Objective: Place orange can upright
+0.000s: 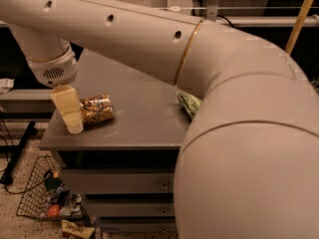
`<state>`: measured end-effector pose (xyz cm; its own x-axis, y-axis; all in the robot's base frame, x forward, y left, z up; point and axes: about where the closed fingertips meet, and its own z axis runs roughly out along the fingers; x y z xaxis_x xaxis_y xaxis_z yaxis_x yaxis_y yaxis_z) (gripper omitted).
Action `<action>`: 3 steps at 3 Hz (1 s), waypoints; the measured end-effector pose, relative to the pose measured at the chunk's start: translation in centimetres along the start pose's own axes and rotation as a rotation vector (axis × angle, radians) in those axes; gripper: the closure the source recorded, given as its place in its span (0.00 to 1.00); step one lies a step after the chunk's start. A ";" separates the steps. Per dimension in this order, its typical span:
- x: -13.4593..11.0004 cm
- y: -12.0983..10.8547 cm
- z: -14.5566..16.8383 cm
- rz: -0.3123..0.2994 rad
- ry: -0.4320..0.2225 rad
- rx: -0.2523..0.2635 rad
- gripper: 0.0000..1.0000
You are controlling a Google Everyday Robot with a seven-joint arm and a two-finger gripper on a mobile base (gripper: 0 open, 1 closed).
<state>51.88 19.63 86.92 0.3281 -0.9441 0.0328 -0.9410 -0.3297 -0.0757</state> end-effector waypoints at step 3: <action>-0.7 -2.1 3.1 0.083 0.074 -0.013 0.41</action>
Offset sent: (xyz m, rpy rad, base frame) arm 0.0112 -0.0038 -0.0295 -0.1779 0.0191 -0.1152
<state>53.85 20.93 83.99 0.2425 -0.9649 0.1003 -0.9659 -0.2498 -0.0681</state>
